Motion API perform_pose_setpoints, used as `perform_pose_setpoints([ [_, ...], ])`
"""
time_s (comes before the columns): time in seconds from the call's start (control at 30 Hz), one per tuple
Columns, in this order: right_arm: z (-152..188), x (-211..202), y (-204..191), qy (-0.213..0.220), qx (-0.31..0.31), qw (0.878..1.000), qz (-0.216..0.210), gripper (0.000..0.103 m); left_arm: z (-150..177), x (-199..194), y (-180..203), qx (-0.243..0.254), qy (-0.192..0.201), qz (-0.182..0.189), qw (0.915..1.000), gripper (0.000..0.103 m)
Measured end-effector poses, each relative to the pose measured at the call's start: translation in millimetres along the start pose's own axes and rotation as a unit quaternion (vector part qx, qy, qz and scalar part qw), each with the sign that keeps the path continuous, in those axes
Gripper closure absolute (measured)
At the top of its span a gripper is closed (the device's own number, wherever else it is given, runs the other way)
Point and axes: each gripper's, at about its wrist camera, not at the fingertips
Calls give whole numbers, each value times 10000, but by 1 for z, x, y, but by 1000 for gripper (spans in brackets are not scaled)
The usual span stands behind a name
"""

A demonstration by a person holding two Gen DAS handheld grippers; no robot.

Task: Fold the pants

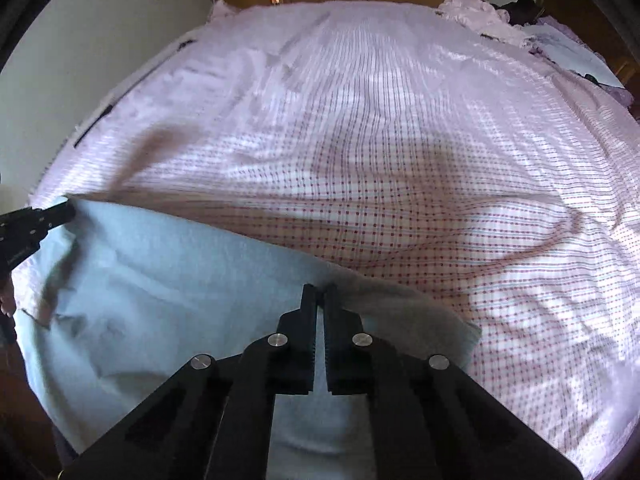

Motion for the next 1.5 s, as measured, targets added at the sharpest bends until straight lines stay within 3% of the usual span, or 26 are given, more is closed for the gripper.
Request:
perform_pose_setpoints([
  [0.4,29,-75,-31,690,-176,9972,-240,103,27,-95,-4,-141,593,-159,9980,99],
  [0.9,95,-132,-66,865,-579,9940,-349,103,91,-178,2,-217,794,-153,9965,99],
  [1.23,143,-150,-73,887,-513,9938,-426,103,150,-191,19,-169,630,-83,9978,99],
  [1.5,182,-125,-70,525,-333,9966,-537,103,199,-162,30,-511,63,107,9986,99],
])
Point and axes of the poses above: each gripper's, at about its wrist camera, not at the fingertips, and x roughly the way its jaws point, y to its right, z to its underside, and after that the axes turned 10 degrees about -z, right-handed
